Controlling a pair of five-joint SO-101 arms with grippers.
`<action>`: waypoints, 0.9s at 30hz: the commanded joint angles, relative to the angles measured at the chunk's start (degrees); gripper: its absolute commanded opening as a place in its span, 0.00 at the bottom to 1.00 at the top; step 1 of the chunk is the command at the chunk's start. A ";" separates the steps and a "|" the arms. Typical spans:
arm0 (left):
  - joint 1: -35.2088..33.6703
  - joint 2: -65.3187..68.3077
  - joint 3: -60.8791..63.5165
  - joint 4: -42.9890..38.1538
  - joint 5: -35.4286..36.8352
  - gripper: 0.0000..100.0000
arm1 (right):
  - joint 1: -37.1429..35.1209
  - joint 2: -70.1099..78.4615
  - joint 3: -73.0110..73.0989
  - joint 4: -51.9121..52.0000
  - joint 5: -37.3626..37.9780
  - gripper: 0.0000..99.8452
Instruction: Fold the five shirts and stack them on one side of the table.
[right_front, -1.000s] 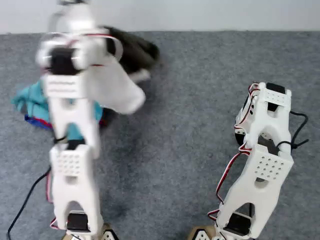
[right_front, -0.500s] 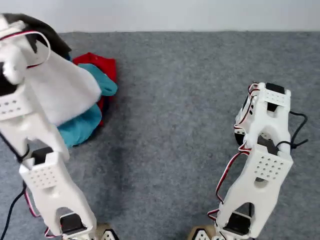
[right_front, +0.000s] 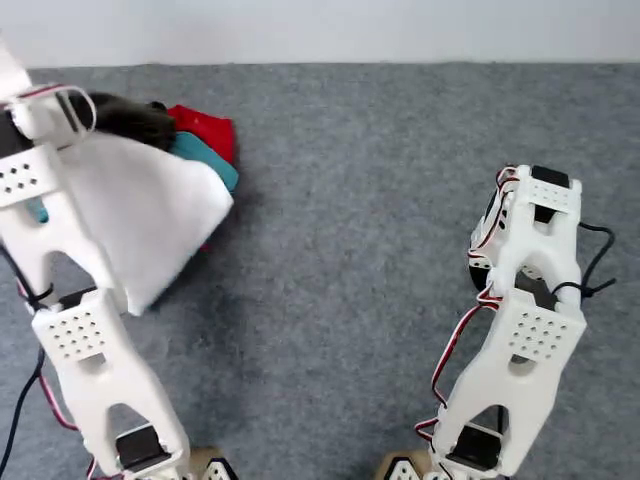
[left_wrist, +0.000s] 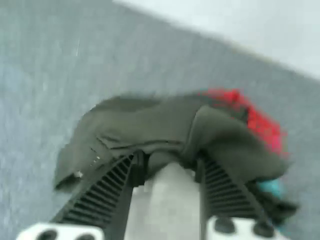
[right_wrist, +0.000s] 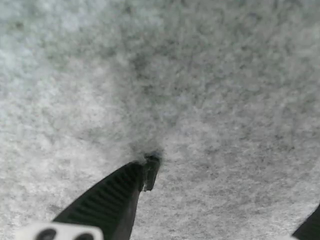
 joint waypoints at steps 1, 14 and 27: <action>-2.99 -0.44 5.76 0.88 0.53 0.18 | -2.15 4.18 -0.35 -0.48 0.62 0.50; -17.85 -0.88 5.85 0.88 0.62 0.18 | -2.15 4.18 -0.35 -0.48 0.62 0.50; -3.60 -9.93 1.80 0.88 4.84 0.19 | -2.15 4.18 -0.35 -0.48 0.62 0.50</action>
